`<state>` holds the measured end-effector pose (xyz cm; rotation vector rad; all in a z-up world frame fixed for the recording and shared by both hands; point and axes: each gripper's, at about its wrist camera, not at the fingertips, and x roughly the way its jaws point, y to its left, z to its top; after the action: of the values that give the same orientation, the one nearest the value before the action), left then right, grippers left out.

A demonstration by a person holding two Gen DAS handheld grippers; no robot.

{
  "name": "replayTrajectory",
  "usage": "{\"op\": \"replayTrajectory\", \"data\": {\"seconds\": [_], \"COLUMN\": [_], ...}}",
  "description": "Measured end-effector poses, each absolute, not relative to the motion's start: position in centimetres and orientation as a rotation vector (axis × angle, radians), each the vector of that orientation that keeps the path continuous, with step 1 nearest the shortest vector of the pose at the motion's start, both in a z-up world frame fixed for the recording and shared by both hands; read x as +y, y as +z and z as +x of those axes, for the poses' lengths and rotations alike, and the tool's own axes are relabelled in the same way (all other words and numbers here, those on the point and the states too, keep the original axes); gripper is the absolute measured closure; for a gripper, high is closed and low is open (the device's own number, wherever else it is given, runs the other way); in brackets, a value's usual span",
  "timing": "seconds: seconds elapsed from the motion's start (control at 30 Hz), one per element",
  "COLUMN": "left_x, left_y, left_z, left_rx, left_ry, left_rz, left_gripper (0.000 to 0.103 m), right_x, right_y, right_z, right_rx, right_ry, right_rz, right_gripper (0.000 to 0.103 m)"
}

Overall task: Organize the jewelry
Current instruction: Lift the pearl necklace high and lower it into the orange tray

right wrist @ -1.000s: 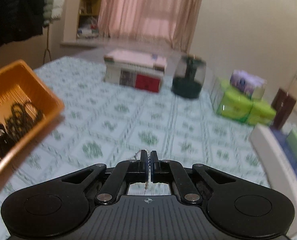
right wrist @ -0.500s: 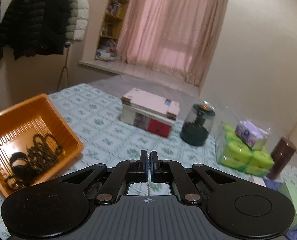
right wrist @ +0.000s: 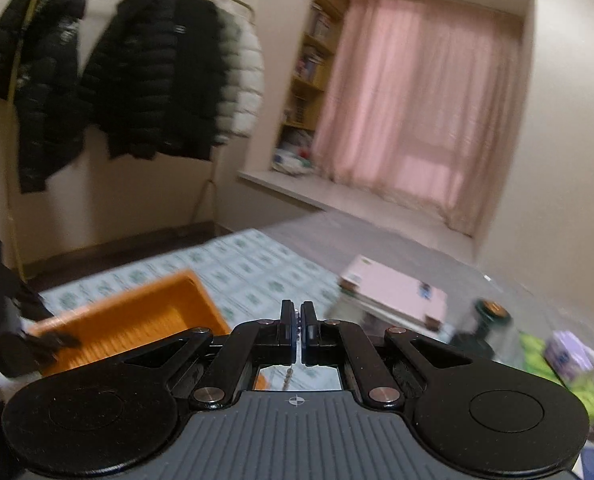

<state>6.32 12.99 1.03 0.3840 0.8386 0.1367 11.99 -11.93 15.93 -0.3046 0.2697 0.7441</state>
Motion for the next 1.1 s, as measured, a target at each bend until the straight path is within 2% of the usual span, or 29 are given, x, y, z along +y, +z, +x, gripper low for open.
{"op": "replayTrajectory", "data": {"seconds": [0.43,0.73,1.1], "left_x": [13.0,12.9,12.9], "left_y": [1.1,1.0,1.0], "left_z": [6.3,6.4,6.4], "left_rx": [0.835,0.831,0.832], "left_ry": [0.133,0.130,0.133], "left_rz": [0.382,0.380,0.379], "left_gripper": [0.099,0.099,0.099], "right_x": [-2.3,2.5,3.2], "right_y": [16.7,13.1,10.0], "right_z": [11.6,13.1,15.0], "right_rx": [0.249,0.339,0.396], "right_ry": [0.974,1.016,0.990], "right_rz": [-0.356,-0.411,-0.460], "right_gripper": [0.101,0.101,0.101]}}
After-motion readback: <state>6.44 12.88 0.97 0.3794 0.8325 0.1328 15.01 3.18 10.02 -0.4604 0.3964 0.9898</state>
